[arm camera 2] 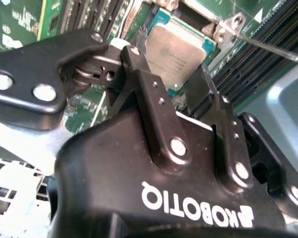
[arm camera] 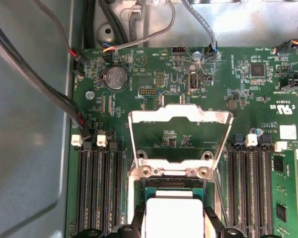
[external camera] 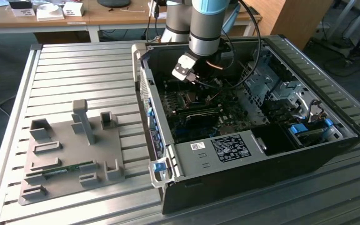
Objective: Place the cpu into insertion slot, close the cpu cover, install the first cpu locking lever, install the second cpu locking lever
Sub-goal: 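Place the cpu into insertion slot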
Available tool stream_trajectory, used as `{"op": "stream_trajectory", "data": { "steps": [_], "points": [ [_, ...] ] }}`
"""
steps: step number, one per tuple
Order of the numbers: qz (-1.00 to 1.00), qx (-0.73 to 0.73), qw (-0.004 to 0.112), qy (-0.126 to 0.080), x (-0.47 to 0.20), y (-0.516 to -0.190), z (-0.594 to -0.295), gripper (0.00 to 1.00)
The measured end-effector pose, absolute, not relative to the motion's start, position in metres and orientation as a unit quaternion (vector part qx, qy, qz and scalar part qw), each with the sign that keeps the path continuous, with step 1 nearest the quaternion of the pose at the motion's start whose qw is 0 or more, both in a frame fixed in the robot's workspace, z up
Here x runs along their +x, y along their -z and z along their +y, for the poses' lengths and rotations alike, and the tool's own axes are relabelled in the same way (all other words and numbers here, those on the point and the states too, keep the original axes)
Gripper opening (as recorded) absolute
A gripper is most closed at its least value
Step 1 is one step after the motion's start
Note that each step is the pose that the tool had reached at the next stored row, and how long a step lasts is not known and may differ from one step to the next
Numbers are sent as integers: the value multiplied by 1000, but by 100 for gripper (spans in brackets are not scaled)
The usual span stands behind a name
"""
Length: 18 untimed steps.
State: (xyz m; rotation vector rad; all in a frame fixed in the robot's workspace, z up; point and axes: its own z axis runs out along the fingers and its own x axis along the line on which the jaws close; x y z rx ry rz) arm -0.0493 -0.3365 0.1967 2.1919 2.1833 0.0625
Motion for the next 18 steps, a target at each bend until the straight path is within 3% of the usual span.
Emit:
{"op": "stream_trajectory", "data": {
  "steps": [18],
  "points": [
    [705,708,24,-20,-47,-195,-337,54]
  ]
}}
